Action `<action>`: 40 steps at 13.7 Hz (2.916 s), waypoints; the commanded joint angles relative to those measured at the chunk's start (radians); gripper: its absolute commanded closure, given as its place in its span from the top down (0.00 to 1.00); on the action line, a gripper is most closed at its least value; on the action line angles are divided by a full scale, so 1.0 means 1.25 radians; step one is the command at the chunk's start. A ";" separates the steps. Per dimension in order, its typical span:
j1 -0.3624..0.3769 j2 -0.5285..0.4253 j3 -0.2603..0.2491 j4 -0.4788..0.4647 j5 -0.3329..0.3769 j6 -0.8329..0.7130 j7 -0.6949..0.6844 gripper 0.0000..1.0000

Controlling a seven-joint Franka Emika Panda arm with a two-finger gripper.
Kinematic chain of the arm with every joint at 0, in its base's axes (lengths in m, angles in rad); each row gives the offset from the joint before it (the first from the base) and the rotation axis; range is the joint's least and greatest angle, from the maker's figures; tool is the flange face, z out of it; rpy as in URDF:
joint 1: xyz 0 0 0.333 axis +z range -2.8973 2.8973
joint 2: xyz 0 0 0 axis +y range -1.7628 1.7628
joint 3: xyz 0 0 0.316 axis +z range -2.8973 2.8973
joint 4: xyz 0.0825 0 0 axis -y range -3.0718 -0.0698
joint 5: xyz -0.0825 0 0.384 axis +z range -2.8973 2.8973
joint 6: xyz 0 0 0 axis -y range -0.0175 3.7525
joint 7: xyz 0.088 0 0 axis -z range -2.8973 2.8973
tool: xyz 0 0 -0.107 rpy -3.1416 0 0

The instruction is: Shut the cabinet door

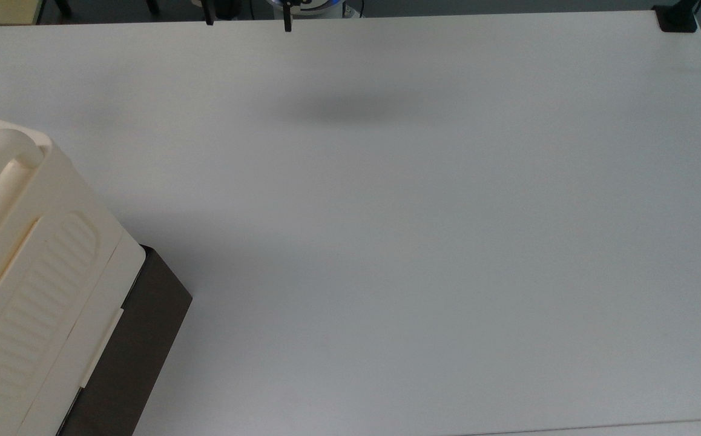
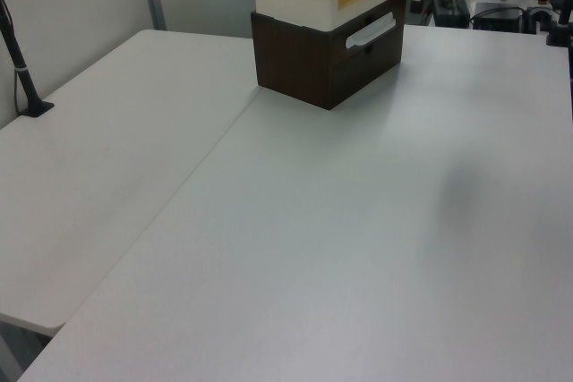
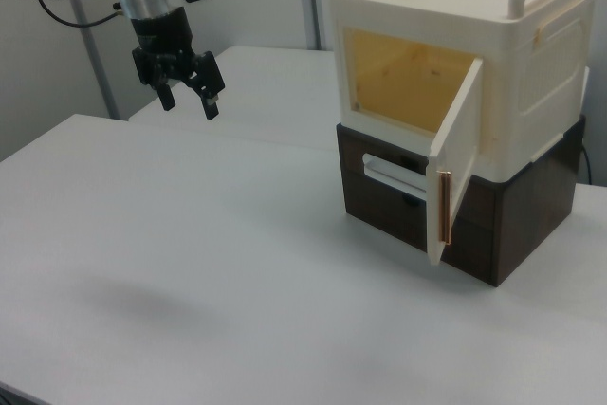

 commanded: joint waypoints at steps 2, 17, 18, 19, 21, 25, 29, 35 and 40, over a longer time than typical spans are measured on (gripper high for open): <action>0.016 -0.008 -0.013 -0.014 -0.013 0.013 -0.006 1.00; 0.011 -0.009 -0.012 -0.014 -0.012 0.013 -0.018 1.00; 0.011 -0.010 -0.012 -0.014 -0.012 0.011 -0.038 1.00; 0.001 -0.017 -0.013 -0.015 -0.013 0.004 -0.088 1.00; -0.020 -0.026 -0.014 -0.021 -0.013 0.004 -0.208 0.83; -0.062 -0.042 -0.045 -0.016 -0.004 0.015 -0.196 0.08; -0.063 -0.060 -0.122 -0.009 0.009 0.088 -0.106 0.00; -0.064 -0.064 -0.285 0.055 0.064 0.246 -0.100 0.00; -0.074 -0.071 -0.383 0.052 0.074 0.373 -0.106 0.00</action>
